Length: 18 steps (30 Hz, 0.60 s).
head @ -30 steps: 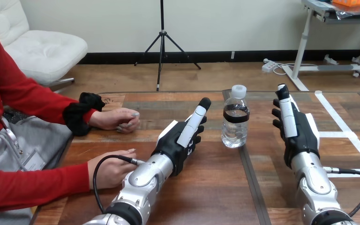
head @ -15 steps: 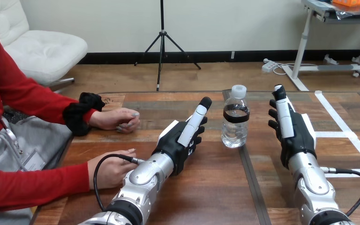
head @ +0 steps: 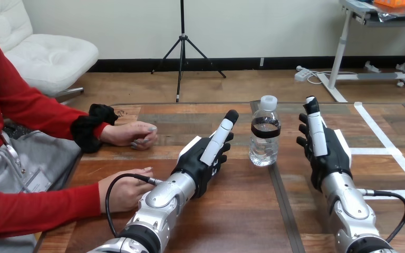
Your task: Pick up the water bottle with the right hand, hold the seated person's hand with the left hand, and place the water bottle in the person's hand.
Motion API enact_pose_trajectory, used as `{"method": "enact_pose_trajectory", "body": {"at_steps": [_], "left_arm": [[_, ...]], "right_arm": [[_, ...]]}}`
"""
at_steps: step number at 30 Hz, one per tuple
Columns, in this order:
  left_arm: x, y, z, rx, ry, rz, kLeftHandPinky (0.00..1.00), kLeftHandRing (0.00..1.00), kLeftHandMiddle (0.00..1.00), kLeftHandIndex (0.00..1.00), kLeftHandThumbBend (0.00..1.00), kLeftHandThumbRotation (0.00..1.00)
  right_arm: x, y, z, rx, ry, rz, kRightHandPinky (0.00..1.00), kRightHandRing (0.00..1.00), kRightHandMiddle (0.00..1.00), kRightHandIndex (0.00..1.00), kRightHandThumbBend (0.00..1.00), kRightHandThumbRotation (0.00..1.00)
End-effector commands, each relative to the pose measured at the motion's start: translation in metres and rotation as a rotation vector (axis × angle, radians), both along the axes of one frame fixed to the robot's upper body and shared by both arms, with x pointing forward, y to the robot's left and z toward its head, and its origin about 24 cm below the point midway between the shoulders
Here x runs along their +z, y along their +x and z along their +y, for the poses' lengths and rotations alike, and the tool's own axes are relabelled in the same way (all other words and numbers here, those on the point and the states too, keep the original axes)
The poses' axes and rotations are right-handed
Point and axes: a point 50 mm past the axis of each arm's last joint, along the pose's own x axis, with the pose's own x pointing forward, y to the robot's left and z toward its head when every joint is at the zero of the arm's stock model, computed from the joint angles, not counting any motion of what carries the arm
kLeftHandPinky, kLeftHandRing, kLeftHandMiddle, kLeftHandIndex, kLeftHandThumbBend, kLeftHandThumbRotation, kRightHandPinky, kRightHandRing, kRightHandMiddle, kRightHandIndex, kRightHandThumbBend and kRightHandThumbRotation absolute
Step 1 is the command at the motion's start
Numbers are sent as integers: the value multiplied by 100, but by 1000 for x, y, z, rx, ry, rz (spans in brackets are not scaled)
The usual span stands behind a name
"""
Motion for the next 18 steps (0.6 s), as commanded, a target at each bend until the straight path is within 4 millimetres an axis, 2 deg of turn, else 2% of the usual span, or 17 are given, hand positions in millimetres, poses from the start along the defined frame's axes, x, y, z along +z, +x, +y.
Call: {"method": "enact_pose_trajectory", "body": {"at_steps": [1, 18], "left_arm": [[73, 27, -60, -149, -74, -189, 100, 100, 100, 100, 100, 100], [72, 26, -61, -154, -76, -187, 100, 100, 100, 96, 100, 100]], "right_arm": [[40, 27, 18, 47, 50, -150, 96, 98, 97, 100, 93, 100], [38, 26, 25, 67, 103, -167, 96, 98, 98, 100, 97, 100]]}}
